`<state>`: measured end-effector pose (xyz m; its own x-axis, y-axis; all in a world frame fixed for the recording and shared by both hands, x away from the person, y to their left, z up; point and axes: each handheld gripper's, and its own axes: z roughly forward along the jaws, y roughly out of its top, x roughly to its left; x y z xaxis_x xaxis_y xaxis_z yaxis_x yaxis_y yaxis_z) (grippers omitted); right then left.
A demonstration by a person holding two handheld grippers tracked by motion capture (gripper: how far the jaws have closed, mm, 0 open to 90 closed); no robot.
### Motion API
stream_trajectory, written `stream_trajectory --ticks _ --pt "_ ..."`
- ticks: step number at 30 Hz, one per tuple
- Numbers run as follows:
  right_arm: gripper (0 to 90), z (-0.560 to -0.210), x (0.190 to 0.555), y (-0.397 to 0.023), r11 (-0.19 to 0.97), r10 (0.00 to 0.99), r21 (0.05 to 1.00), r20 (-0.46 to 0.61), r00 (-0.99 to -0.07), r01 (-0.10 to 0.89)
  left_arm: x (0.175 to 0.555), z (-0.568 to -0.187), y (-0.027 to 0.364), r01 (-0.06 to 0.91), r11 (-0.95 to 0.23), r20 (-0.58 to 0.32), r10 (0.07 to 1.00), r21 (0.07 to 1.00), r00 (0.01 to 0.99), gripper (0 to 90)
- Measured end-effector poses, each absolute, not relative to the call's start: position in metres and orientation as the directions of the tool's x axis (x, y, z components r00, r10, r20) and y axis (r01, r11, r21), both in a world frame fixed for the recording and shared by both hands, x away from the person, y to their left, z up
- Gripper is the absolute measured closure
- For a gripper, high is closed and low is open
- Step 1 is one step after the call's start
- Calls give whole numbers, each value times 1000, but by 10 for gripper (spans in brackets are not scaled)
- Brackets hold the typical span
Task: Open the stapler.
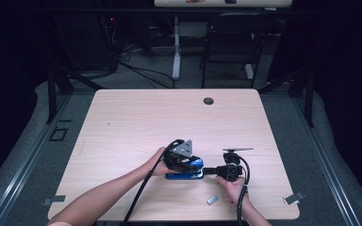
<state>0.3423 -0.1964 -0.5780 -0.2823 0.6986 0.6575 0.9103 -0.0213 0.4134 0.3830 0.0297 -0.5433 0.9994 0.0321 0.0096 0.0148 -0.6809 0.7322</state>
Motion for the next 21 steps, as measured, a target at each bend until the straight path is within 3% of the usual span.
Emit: stream_trajectory --ticks 6,9,21 --pt "900 -577 342 -196 -2 699 408 653 -291 913 383 -541 29 9 -685 15 28 728 999 659" --pt "900 -574 342 -192 25 723 448 609 -326 893 382 -540 29 5 -684 22 31 730 999 658" --pt "787 -554 340 -189 63 754 548 522 -400 834 378 -535 34 -17 -675 58 37 737 998 656"
